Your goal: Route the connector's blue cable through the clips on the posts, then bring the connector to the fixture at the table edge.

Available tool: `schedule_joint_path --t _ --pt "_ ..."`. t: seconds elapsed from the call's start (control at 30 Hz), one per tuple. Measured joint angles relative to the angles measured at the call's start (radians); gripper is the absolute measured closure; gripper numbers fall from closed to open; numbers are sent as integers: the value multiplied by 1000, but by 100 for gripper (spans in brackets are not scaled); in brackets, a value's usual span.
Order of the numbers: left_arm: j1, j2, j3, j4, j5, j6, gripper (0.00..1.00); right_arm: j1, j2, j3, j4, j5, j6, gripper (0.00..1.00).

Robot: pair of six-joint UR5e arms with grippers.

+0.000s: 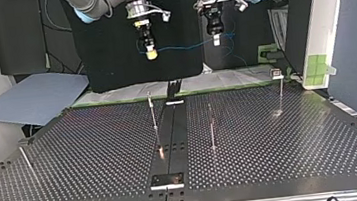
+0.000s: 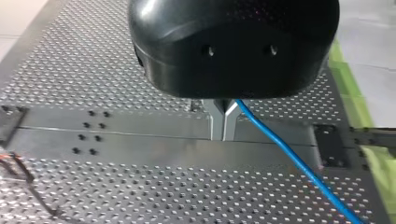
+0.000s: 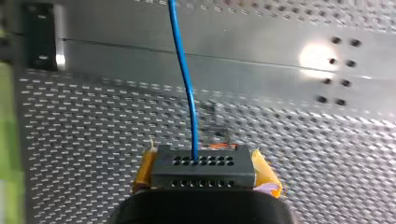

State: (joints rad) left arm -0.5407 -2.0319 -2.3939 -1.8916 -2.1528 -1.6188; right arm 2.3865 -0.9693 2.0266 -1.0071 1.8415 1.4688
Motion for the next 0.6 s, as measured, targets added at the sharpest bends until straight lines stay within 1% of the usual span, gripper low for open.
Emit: schedule_joint_path --t 0.13,0.23,0.3,0.43,0.5,0.6 --pt "0 -37 0 0 0 0 100 2 34 1 25 1 0 100" --pt "0 -50 0 0 0 1 100 3 54 1 30 1 0 100" --pt "0 -52 0 0 0 1 100 3 60 1 31 1 0 100" --pt "-6 -48 6 -6 -6 -6 100 1 66 0 33 3 1 100" --pt "-18 -36 18 -18 -18 -18 100 -5 72 0 42 12 2 100" --pt "-41 -19 42 -42 -42 -32 100 -10 78 0 66 32 4 100"
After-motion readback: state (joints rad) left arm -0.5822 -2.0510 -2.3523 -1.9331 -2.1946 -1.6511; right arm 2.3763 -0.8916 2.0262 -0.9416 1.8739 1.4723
